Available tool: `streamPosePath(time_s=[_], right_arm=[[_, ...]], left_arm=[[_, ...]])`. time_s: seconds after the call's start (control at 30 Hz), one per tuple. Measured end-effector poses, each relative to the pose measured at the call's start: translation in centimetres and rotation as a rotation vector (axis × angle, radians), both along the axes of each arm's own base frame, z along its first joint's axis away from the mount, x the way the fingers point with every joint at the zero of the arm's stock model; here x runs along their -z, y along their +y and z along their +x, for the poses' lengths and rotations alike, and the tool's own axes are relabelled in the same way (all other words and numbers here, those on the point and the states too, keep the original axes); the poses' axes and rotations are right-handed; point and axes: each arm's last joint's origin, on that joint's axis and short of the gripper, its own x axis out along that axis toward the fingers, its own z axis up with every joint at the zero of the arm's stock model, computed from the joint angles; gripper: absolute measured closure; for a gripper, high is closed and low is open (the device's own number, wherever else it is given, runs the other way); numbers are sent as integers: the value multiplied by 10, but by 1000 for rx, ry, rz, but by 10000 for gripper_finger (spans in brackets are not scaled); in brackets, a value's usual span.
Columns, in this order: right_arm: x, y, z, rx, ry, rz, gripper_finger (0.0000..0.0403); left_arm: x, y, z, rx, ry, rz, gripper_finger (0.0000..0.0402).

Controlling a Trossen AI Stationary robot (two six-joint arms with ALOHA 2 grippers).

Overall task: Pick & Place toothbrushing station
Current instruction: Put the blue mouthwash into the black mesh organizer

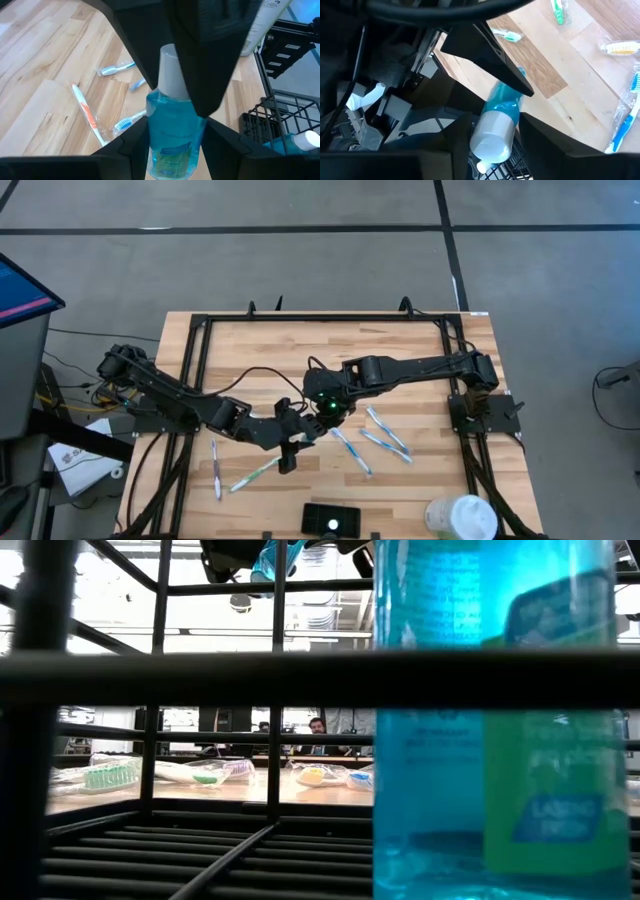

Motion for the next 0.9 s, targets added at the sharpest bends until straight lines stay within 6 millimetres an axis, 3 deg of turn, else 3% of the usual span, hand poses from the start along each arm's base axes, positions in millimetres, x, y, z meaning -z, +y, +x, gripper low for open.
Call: streamPosePath(time_s=[0.67,0.9], right_arm=[[1,-1,-2,10,28,-8,309],[1,-1,-2,5,23,-15,306]], left_arm=[[1,-1,-1,5,8,2,256],[1,-2,-1,4,6,1,256]])
